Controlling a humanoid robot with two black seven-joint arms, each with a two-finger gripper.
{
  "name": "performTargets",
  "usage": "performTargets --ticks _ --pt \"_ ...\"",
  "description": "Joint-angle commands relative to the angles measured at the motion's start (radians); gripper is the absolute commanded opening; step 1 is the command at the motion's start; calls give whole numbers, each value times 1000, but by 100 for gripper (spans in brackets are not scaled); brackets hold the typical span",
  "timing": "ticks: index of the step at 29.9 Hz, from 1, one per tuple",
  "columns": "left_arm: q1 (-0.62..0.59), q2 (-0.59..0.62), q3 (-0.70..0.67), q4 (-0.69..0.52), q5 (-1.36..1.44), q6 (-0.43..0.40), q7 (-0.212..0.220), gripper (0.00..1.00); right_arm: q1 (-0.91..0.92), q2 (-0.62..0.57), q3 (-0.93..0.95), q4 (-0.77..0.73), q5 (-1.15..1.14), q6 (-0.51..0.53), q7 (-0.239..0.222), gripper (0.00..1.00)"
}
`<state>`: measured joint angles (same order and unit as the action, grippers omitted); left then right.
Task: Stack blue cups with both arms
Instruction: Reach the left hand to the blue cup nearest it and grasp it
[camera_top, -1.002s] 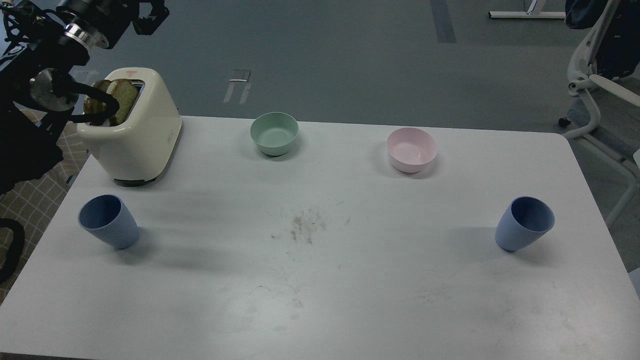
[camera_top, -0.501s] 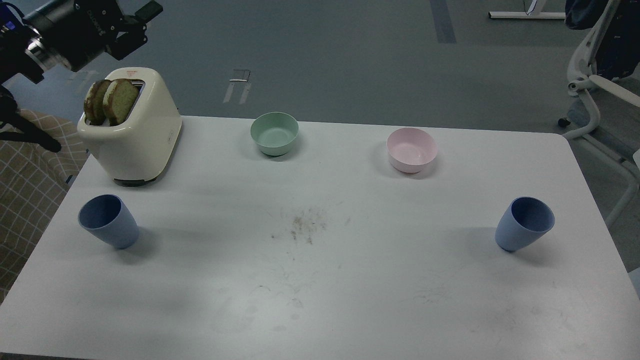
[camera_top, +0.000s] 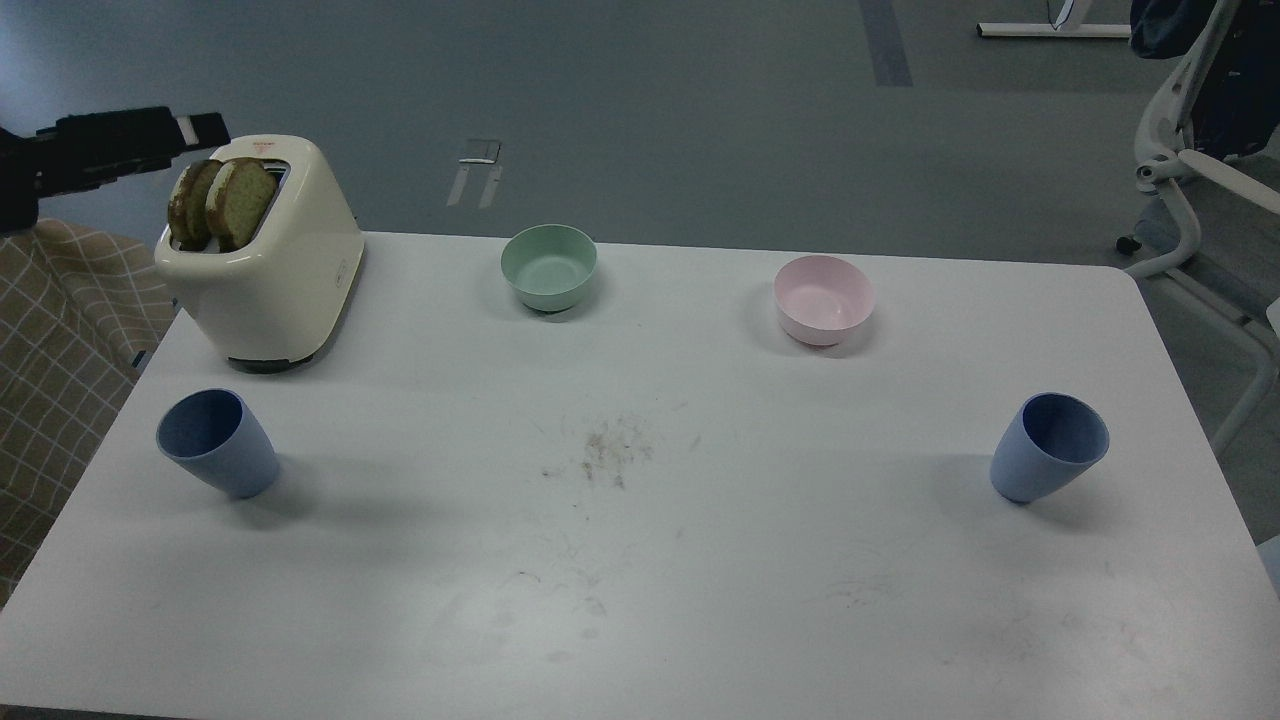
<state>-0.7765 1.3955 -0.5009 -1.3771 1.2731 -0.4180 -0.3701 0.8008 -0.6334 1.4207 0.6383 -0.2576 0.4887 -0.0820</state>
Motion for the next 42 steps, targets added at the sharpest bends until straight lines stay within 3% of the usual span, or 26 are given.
performTargets --ticks 1,4,11,16,22,33,42 --pt "2 8 123 0 135 140 -27 89 0 3 7 1 0 0 1 100" --pt "3 -6 218 7 250 218 -27 88 1 3 12 7 0 0 1 100" --pt "8 -82 308 144 285 269 -30 86 0 3 23 8 0 0 1 100" --pt "8 -99 367 174 284 291 -96 82 -2 3 23 8 0 0 7 100" --pt "9 -99 433 174 273 340 -105 82 -2 3 23 8 0 0 7 100" --pt "101 -110 436 231 273 378 -105 72 -5 3 21 9 0 0 7 100" --pt "125 -191 436 303 266 390 -119 68 -25 21 23 46 0 0 7 100"
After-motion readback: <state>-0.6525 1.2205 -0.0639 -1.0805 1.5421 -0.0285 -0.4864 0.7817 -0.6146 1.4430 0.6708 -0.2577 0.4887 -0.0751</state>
